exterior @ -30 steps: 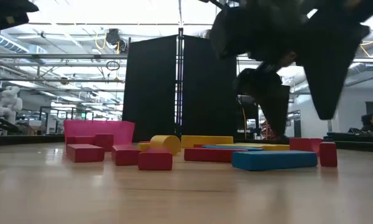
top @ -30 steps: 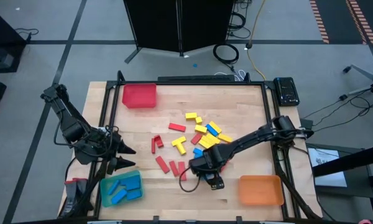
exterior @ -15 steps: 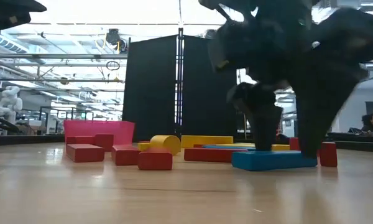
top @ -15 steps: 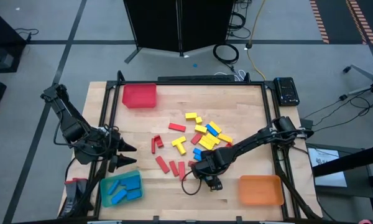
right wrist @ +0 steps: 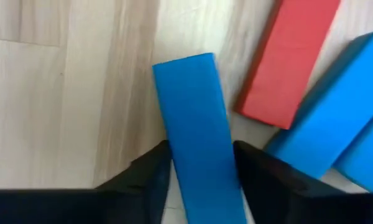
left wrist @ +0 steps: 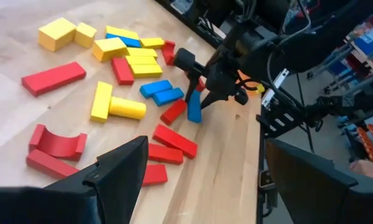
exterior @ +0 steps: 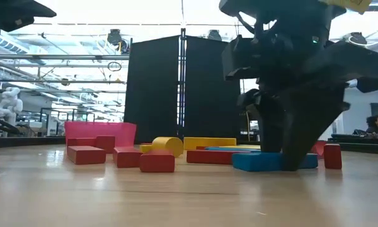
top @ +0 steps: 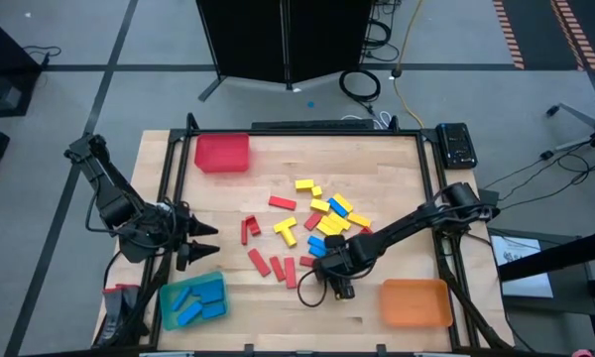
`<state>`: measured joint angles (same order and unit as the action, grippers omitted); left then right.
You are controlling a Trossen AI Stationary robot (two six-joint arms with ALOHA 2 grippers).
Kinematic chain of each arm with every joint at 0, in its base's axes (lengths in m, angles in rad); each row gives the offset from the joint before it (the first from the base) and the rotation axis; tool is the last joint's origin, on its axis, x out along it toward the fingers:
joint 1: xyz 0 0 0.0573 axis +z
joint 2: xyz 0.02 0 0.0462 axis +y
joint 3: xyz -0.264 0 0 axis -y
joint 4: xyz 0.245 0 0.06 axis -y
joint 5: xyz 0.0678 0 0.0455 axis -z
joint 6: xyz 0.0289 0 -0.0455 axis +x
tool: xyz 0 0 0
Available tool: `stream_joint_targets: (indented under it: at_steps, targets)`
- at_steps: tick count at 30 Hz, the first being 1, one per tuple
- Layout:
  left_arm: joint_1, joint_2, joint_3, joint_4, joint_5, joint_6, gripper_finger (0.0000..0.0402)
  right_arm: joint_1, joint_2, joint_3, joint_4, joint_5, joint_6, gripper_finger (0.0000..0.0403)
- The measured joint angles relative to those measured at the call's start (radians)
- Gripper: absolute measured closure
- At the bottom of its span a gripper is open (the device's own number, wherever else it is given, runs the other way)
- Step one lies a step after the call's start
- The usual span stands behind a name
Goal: Sort blocks
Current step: Put the blue block into the green bin
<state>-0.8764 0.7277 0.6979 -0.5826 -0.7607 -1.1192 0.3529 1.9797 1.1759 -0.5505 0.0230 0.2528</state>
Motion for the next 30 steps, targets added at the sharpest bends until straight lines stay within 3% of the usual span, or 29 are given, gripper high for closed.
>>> stream_joint_targets:
  at_steps: [4, 11, 16, 21, 30]
  targets:
    - [0.000, 0.000, 0.000, -0.004, -0.008, 0.001, 0.0075, 0.002, -0.001, -0.011, 0.006, 0.002, -0.003, 0.0289]
    - [0.000, 0.000, 0.000, -0.003, -0.056, 0.006, 0.0075, 0.003, 0.000, 0.028, -0.021, 0.001, 0.009, 0.0289]
    - [0.000, 0.000, 0.000, -0.003, -0.173, 0.035, 0.0075, -0.001, -0.012, 0.106, -0.094, 0.011, 0.000, 0.0289]
    - [0.001, -0.002, 0.000, -0.003, -0.320, 0.087, 0.0075, -0.024, -0.070, 0.193, -0.150, 0.121, 0.000, 0.0289]
    - [0.050, -0.040, 0.000, 0.028, -0.398, 0.140, 0.0075, -0.101, -0.203, 0.293, -0.133, 0.298, -0.017, 0.0289]
